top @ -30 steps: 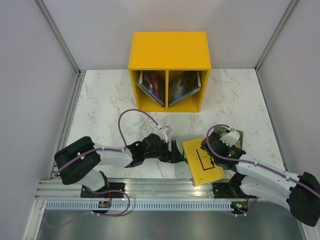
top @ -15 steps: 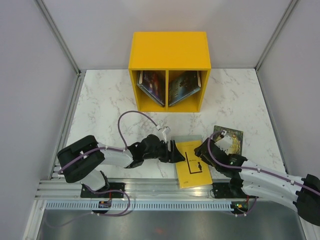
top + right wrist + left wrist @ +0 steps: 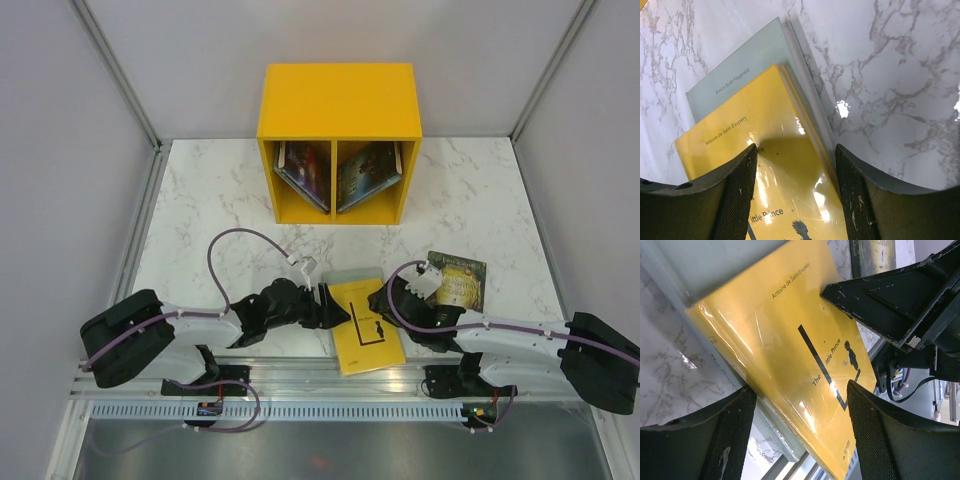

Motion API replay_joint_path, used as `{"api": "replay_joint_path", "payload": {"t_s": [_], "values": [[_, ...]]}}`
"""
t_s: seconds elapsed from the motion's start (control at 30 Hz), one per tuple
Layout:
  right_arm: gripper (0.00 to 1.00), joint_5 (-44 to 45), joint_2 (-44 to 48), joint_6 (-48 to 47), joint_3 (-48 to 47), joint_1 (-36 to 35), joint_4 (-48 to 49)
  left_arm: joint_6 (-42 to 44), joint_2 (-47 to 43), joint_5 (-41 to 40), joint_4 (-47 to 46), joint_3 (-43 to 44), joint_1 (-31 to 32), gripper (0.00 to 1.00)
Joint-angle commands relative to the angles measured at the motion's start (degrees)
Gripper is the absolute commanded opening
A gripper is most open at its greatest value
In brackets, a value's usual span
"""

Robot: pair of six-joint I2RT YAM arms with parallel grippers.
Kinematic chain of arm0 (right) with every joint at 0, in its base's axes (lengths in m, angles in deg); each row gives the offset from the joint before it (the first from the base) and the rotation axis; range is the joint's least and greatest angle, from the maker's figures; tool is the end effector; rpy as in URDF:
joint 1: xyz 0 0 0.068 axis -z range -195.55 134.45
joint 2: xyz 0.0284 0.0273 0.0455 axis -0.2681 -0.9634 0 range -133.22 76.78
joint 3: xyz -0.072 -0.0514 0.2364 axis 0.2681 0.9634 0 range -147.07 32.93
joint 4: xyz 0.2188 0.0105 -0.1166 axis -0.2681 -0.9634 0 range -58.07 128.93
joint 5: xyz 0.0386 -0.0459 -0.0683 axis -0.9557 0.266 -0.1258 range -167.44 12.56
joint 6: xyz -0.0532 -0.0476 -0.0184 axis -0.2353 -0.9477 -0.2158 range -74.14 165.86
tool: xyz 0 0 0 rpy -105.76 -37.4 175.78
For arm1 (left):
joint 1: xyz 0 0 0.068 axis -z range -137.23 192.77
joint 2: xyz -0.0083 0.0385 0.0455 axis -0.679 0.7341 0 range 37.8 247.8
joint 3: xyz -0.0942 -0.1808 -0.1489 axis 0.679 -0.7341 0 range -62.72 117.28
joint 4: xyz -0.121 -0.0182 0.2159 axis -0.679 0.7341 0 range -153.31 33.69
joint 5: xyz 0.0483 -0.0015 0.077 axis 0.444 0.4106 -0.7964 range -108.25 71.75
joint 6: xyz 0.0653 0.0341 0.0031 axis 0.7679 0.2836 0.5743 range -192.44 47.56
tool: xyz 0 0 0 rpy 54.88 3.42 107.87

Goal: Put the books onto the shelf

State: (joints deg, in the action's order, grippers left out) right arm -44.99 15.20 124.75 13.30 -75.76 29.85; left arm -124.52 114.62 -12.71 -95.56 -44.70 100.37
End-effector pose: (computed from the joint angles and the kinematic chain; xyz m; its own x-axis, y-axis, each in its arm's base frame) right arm 0.1258 0.1532 0.1195 -0.6286 0.5687 -0.5305 0.2701 0.7993 0.5368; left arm 0.1325 -0.2198 0.1232 -0.8467 -0.1311 -0.5157 0.3561 0.5806 -0.7322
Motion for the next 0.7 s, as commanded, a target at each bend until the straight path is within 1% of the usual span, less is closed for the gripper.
{"api": "replay_joint_path", "payload": {"t_s": [0.0, 0.07, 0.2, 0.23, 0.3, 0.4, 0.43, 0.47, 0.53, 0.63, 0.67], "values": [[0.17, -12.9, -2.7, 3.7, -1.1, -3.7, 4.9, -1.2, -3.3, 0.6, -3.0, -1.7, 0.4, 0.75], [0.1, -12.8, -2.9, 4.3, -0.6, -4.2, 6.0, -1.6, -5.5, 0.9, -5.4, -2.6, 0.2, 0.75], [0.09, -13.0, -3.2, 6.3, 1.1, -4.9, 8.6, -3.7, -6.7, 2.0, -11.7, -4.6, 0.1, 0.75], [0.11, -13.0, -3.0, 7.0, 1.7, -5.2, 10.4, -5.1, -6.5, 2.1, -15.6, -5.1, 0.1, 0.75], [0.14, -12.9, -2.8, 7.7, 2.4, -5.2, 11.2, -6.8, -5.5, 2.3, -19.6, -6.9, 0.1, 0.75], [0.23, -12.8, -1.5, 8.6, 4.1, -5.3, 13.6, -9.7, -3.5, 2.5, -26.1, -8.6, 0.0, 0.75], [0.3, -12.5, -0.7, 8.9, 4.9, -5.3, 14.9, -10.9, -2.7, 2.5, -27.2, -8.9, -0.1, 0.75], [0.34, -12.4, -0.3, 9.0, 5.4, -5.4, 15.5, -11.6, -2.1, 2.6, -30.0, -9.2, -0.1, 0.73], [0.44, -12.1, 0.9, 9.3, 6.4, -5.4, 16.7, -13.1, 0.4, 2.9, -32.6, -9.4, 0.0, 0.73], [0.47, -11.6, 2.9, 10.1, 7.7, -5.6, 17.6, -15.2, 4.4, 3.5, -38.1, -9.6, -0.2, 0.7], [0.47, -11.3, 3.4, 10.3, 7.9, -5.6, 17.5, -15.6, 5.4, 3.7, -39.1, -9.5, -0.2, 0.67]]}}
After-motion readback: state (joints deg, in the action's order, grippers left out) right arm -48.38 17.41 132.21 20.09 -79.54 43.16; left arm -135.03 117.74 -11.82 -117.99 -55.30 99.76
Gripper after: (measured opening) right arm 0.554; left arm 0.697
